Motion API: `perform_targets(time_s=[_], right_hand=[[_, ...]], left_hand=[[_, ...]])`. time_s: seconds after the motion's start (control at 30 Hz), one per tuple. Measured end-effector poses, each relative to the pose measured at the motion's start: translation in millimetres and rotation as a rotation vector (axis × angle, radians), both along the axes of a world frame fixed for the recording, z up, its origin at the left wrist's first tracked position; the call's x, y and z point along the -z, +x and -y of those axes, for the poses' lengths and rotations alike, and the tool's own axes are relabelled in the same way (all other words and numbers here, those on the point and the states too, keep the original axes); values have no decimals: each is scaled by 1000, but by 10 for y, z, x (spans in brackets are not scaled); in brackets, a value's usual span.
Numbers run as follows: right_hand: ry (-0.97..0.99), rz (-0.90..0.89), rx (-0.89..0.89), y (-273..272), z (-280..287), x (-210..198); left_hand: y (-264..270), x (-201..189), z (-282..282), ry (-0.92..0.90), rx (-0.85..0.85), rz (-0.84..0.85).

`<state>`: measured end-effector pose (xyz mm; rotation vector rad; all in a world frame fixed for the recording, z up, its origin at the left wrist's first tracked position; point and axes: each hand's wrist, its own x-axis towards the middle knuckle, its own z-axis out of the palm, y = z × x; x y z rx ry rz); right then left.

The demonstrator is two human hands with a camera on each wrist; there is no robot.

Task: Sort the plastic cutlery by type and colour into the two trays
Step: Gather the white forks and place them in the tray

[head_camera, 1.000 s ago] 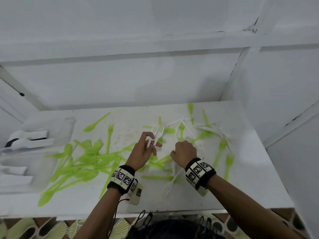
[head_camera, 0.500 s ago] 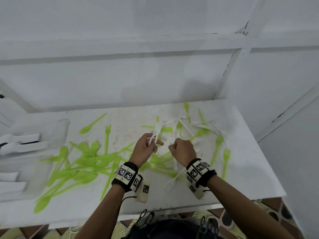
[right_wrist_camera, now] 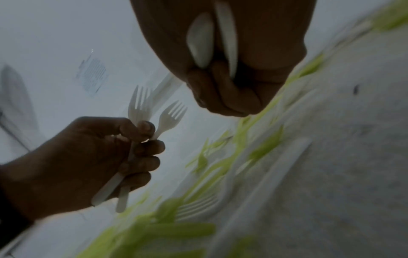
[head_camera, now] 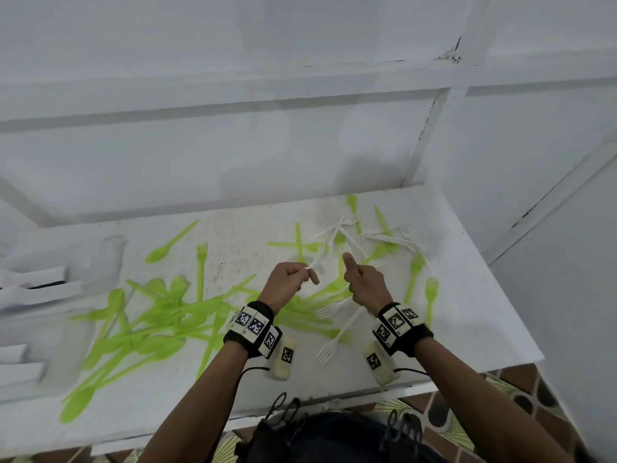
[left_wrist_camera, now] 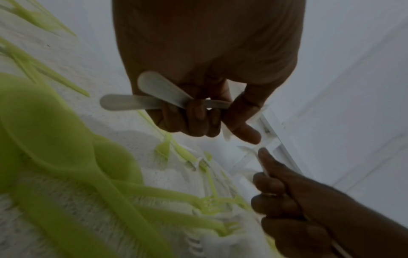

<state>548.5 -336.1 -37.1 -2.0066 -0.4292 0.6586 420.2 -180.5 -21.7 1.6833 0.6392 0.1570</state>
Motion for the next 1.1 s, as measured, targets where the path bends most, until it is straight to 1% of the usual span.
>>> perform_targets(time_s=[0.07, 0.1, 0.17, 0.23, 0.27, 0.3, 0.33, 0.4, 0.47, 0.53, 0.63, 0.7, 0.77, 0.87, 0.93, 1.03, 1.1], right_hand=[[-46, 136, -106, 77, 113, 6], [-51, 170, -131, 115, 168, 4], [16, 138, -109, 183, 269, 8], [85, 87, -68, 247, 358, 12], [89, 79, -53, 273, 397, 21], [85, 75, -39, 289, 432, 24], [71, 73, -29, 301, 463, 27], [1, 134, -24, 311, 522, 11], [-72, 223, -21, 292, 577, -18], [-88, 270, -54, 257, 611, -23], [-90, 336, -199, 195, 643, 32], [-17, 390, -234, 152, 658, 102], [59, 431, -211, 121, 660, 158], [102, 432, -190, 92, 601, 215], [113, 431, -233, 80, 529, 195], [126, 442, -240, 46, 400, 152], [190, 310, -151, 5, 307, 111]], left_hand=[[24, 70, 26, 123, 90, -48], [42, 103, 56, 178, 133, -71], [76, 177, 127, 334, 205, -163], [95, 244, 194, 573, 287, -298], [109, 259, 207, 695, 332, -349], [117, 261, 210, 794, 395, -367], [113, 267, 198, 854, 461, -378], [95, 251, 163, 915, 579, -351], [69, 225, 128, 948, 630, -319], [56, 211, 123, 1000, 642, -307], [64, 207, 107, 1053, 613, -260], [65, 180, 76, 1054, 575, -201], [40, 100, 24, 1034, 522, -134], [16, -18, -67, 882, 375, 12], [33, -101, -111, 713, 291, 126], [82, -209, -87, 372, 179, 240], [99, -220, -31, 178, 75, 267]])
